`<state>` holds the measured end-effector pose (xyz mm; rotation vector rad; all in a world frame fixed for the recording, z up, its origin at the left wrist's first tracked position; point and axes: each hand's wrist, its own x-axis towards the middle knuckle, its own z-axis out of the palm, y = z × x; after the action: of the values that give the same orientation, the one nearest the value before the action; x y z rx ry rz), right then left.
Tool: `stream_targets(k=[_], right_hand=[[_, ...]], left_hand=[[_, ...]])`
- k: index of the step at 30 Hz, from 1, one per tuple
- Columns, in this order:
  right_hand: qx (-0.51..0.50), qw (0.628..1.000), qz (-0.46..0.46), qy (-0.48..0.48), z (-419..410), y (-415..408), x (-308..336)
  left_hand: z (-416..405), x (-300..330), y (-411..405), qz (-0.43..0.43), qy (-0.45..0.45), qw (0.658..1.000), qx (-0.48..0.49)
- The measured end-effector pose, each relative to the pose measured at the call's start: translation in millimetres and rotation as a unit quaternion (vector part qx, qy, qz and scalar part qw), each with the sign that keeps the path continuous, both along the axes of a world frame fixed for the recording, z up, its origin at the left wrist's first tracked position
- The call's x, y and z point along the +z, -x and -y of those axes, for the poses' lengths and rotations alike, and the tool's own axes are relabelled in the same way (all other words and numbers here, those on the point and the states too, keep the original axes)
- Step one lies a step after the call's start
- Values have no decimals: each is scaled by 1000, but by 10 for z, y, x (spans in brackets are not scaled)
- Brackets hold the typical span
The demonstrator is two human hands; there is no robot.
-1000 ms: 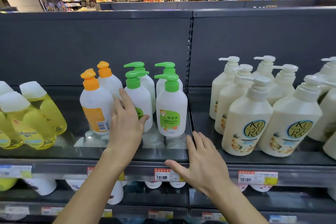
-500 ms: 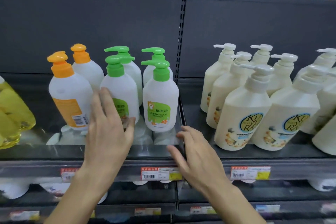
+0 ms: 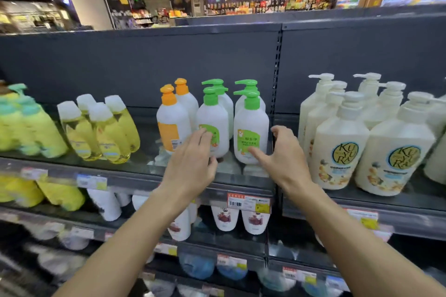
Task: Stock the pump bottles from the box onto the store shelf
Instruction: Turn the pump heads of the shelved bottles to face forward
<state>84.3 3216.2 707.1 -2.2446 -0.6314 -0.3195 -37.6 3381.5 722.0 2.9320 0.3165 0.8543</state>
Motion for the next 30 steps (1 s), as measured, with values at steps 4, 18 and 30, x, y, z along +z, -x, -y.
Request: stream_targets(k=[4, 18, 30], right_hand=[[-3, 1000, 22, 3, -260, -231, 487], [36, 998, -33, 41, -406, -414, 670], [57, 998, -35, 15, -450, -512, 609]], left_hand=[[-213, 205, -120, 16, -35, 999, 11], [-440, 333, -771, 12, 107, 993, 49], [-407, 238, -827, 47, 88, 993, 63]])
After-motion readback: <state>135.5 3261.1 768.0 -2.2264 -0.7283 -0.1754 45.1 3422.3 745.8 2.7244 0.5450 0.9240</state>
